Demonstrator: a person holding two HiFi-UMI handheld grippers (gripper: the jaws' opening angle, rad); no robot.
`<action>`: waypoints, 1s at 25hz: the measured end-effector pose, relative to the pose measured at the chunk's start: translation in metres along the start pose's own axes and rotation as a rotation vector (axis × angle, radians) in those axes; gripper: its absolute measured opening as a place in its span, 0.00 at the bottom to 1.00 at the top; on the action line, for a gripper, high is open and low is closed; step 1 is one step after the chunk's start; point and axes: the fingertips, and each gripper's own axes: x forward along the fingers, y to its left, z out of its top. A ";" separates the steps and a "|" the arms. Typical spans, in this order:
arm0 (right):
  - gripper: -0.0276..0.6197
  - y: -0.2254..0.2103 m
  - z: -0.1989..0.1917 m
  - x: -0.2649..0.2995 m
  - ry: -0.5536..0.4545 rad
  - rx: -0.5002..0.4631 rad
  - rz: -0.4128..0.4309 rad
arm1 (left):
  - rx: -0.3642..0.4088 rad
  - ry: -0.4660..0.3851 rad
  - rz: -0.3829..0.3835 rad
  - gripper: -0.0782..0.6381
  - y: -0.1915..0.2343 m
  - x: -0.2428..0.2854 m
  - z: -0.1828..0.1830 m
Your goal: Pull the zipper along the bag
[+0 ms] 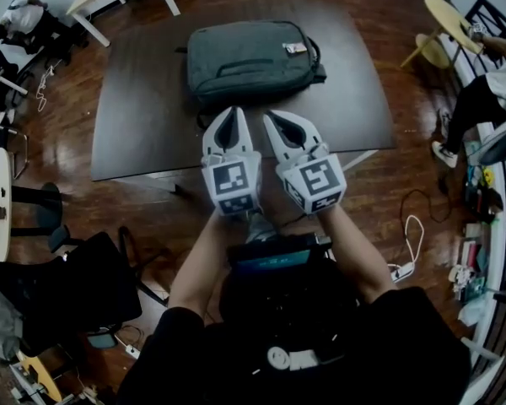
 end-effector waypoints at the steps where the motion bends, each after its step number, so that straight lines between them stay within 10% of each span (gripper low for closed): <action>1: 0.06 -0.002 -0.001 0.008 0.004 0.002 0.000 | -0.005 0.005 0.000 0.11 0.006 0.006 -0.002; 25: 0.06 -0.012 -0.023 0.153 0.079 -0.020 -0.041 | -0.061 0.057 -0.016 0.11 0.125 0.105 -0.016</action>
